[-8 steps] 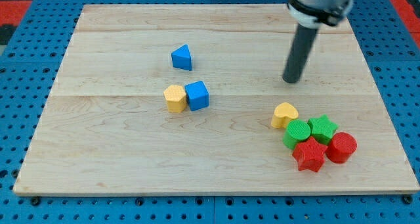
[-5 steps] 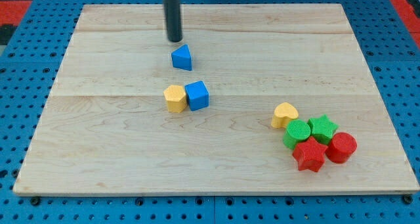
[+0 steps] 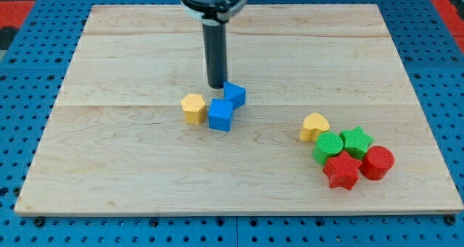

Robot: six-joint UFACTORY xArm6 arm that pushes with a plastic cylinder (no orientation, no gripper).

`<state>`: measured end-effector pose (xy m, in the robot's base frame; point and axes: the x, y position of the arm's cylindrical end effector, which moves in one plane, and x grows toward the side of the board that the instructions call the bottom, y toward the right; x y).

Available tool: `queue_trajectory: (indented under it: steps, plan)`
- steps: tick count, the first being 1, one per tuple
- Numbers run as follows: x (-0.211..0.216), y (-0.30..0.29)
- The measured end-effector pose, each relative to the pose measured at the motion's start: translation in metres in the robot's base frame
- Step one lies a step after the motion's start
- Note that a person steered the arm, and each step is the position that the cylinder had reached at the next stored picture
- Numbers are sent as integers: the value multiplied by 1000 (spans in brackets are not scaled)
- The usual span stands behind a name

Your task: Push the blue blocks into the group of blocks

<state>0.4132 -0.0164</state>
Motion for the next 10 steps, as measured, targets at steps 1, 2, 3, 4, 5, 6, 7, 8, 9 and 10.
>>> queue_trajectory:
  steps: [1,2,3,4,5,6,7,8,9,10]
  plan:
    - [36,22]
    - [74,44]
    - [104,81]
    - [113,75]
    - [133,-22]
    - [119,-113]
    - [59,-163]
    - [30,-137]
    - [47,-60]
    - [56,-18]
